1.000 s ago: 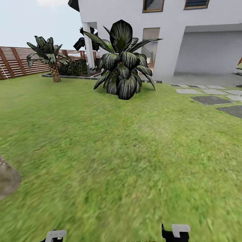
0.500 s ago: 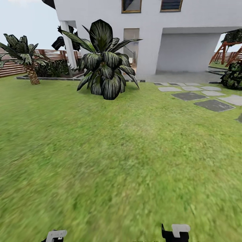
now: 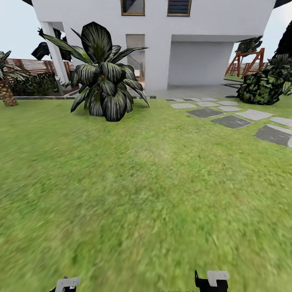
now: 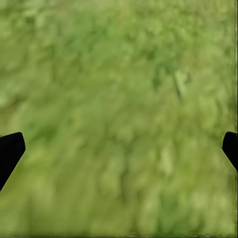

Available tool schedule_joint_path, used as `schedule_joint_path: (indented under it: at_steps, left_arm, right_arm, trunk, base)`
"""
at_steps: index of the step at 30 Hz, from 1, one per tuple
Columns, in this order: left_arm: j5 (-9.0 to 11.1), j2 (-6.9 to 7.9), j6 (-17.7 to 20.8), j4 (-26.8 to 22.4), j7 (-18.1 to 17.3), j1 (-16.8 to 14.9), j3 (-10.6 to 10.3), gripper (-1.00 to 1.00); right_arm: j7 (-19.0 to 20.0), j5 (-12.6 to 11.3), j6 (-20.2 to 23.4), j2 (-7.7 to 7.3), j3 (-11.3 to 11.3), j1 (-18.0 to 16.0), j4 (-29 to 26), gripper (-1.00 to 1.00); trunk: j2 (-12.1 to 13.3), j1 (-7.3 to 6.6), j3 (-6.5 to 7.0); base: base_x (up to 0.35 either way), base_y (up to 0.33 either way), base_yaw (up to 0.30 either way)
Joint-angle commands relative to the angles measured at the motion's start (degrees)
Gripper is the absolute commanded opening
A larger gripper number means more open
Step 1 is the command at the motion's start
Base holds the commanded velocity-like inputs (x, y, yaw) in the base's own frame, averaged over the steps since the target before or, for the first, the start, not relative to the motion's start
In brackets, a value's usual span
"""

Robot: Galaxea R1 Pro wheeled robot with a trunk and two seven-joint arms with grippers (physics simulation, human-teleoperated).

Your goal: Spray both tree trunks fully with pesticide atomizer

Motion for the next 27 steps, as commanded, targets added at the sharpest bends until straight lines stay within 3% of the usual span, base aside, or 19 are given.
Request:
schedule_joint_path:
  at_steps: [1, 6, 27]
  left_arm:
    - [-0.55, 0.01, -0.19, 0.03, -0.21, -0.04, 0.52, -1.0]
    - [-0.67, -0.05, -0.19, 0.03, -0.16, 0.02, 0.45, -1.0]
    - [-0.7, 0.0, -0.18, 0.12, -0.03, 0.03, 0.44, -1.0]
  right_arm:
    - [-0.12, -0.54, -0.14, 0.02, 0.5, -0.03, 0.03, 1.0]
    - [-0.11, -0.54, -0.14, 0.01, 0.5, -0.03, 0.03, 1.0]
    - [-0.1, -0.54, -0.14, 0.01, 0.5, -0.03, 0.03, 1.0]
  trunk:
    - [-0.02, -0.01, -0.05]
    - [-0.02, -0.01, -0.05]
    - [-0.02, -0.01, -0.05]
  base:
    - [0.0, 0.0, -0.3]
    - [0.0, -0.099, -0.3]
    - [-0.033, -0.268, -0.3]
